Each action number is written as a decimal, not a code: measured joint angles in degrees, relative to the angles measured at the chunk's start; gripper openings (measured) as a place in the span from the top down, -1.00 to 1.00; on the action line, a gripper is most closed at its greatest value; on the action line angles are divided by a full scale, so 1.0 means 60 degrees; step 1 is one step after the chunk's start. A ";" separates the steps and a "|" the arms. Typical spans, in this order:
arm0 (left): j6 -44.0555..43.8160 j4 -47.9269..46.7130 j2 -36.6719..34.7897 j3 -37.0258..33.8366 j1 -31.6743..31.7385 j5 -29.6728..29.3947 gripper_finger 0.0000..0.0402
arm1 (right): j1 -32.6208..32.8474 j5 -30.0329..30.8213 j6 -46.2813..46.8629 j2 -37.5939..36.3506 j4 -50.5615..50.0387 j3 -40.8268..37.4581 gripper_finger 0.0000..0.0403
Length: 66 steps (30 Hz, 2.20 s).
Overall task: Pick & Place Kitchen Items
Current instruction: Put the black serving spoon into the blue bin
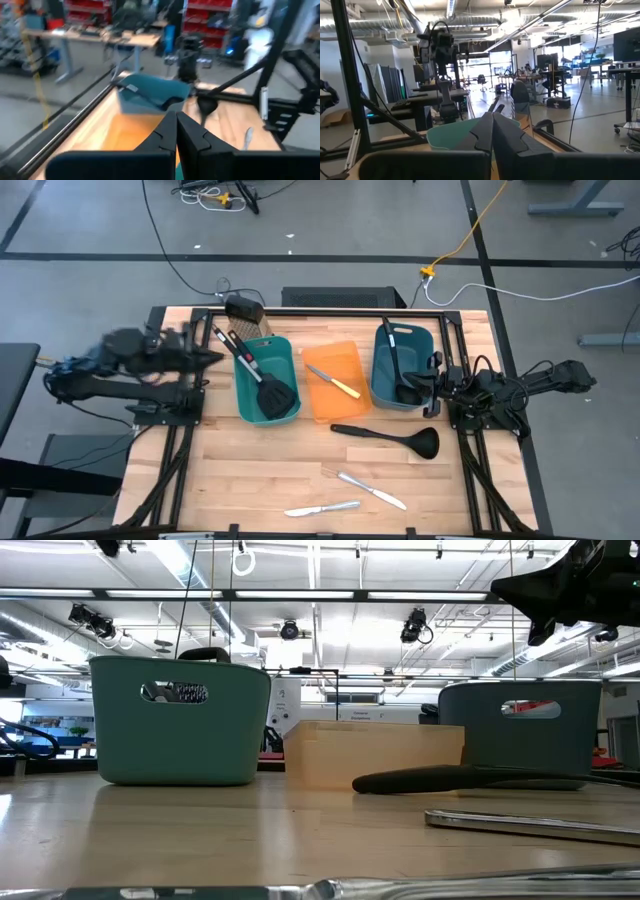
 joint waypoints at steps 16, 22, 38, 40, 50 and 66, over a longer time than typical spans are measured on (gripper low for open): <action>0.1621 0.7600 -0.0496 -0.5120 -0.0168 0.1660 0.99 | 0.0001 -0.0010 0.0049 0.0007 -0.0065 0.0000 0.93; 0.1951 0.7577 -0.1361 -0.5687 -0.0171 0.1469 0.99 | -0.0002 -0.0018 0.0134 0.0011 -0.0126 0.0000 0.93; 0.2169 0.5481 -0.3122 -0.5905 -0.0171 0.1344 1.00 | 0.0001 0.0004 0.0219 0.0025 -0.0291 0.0000 0.93; 0.2171 0.5584 -0.3123 -0.6231 -0.0171 0.1344 1.00 | -0.0001 0.0004 0.0232 0.0025 -0.0291 0.0000 0.93; 0.2139 0.5810 -0.3125 -0.6620 -0.0171 0.1696 0.99 | 0.0001 0.0005 0.0307 0.0025 -0.0368 0.0000 0.93; 0.1921 0.5797 -0.3121 -0.6620 -0.0174 0.1744 0.93 | 0.0125 0.0273 0.0914 0.3022 -0.6243 0.4980 0.97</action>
